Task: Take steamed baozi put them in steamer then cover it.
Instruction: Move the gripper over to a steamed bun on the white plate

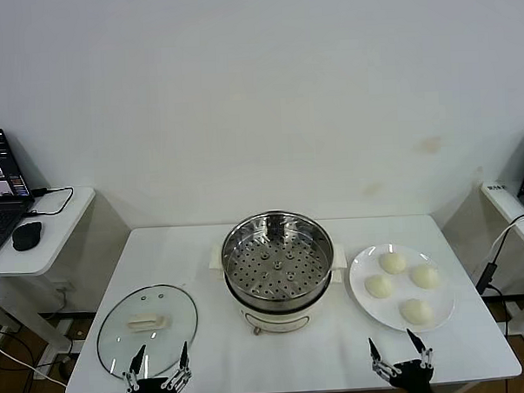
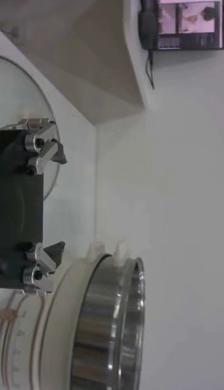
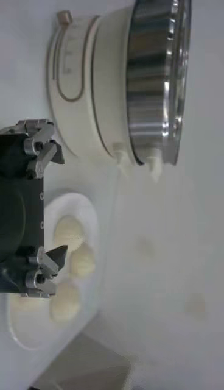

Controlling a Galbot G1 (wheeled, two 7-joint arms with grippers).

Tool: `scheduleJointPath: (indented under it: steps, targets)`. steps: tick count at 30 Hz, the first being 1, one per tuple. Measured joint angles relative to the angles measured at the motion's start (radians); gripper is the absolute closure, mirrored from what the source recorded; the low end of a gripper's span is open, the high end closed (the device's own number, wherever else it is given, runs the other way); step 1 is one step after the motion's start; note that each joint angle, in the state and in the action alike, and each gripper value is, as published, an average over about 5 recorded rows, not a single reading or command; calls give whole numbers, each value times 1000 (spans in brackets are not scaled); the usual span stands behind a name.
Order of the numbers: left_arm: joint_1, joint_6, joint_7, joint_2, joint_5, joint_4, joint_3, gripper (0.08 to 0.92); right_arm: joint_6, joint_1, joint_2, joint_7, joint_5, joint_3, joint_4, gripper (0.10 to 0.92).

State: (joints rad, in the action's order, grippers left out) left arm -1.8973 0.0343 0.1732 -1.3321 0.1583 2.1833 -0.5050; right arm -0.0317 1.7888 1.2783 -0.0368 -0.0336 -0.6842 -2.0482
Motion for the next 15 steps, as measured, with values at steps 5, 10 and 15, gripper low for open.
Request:
scheduleJointPath:
  steps: [5, 10, 15]
  targets:
    - [18, -11, -13, 13, -19, 4, -13, 177, 30, -43, -60, -10, 81, -52, 1, 203]
    - [41, -22, -29, 30, -45, 8, -21, 177, 85, -107, -176, -46, 164, -121, 19, 203]
    - [60, -28, -31, 33, -67, 2, -25, 177, 152, -183, -322, -122, 233, -157, 56, 203]
